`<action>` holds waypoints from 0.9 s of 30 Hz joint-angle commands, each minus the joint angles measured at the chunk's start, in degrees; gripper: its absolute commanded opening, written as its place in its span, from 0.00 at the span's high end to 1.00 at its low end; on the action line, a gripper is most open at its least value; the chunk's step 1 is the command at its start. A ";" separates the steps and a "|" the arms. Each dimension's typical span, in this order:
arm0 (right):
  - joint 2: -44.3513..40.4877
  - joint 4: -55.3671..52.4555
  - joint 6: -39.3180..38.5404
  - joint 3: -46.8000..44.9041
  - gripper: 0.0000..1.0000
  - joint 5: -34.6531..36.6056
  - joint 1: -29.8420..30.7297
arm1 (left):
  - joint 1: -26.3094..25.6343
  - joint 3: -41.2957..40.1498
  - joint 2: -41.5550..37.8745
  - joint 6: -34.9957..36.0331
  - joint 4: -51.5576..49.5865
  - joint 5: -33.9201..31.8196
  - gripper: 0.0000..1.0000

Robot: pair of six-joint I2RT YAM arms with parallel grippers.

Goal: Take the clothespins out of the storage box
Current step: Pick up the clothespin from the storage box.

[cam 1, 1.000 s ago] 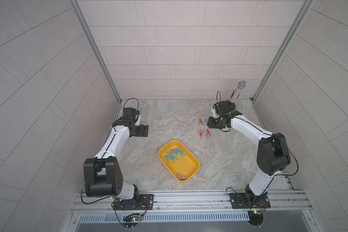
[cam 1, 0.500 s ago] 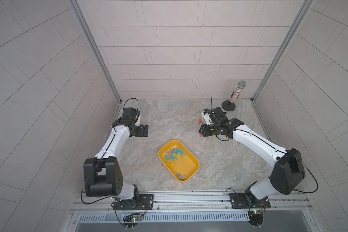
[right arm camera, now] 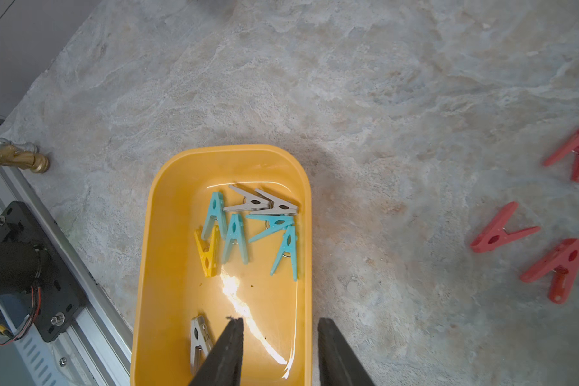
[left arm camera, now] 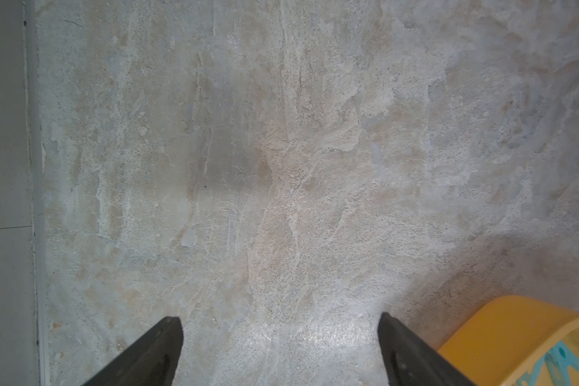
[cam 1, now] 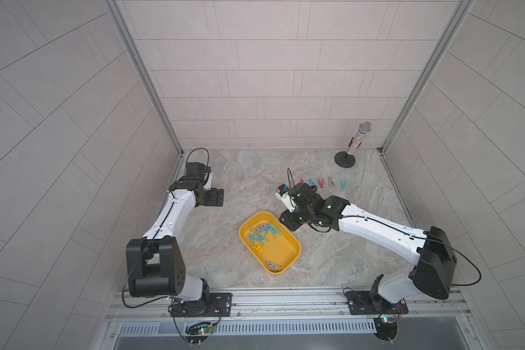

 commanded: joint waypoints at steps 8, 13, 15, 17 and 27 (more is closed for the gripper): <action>8.85 1.65 0.42 1.27 0.61 3.99 5.76 | 0.30 -0.06 -0.38 0.01 -0.65 -0.09 0.01; 13.81 0.86 2.09 2.98 0.63 6.06 6.94 | 0.24 -0.12 -0.44 0.02 -0.58 -0.26 0.01; 15.64 0.48 2.96 3.53 0.65 6.62 7.03 | 0.29 -0.16 -0.46 0.01 -0.65 -0.23 0.01; 16.92 0.18 3.76 4.15 0.66 6.98 7.11 | 0.26 -0.22 -0.46 0.01 -0.60 -0.15 0.01; 22.53 -2.18 5.91 7.36 0.68 8.92 7.12 | 0.34 -0.14 -0.53 0.05 -0.55 -0.23 0.01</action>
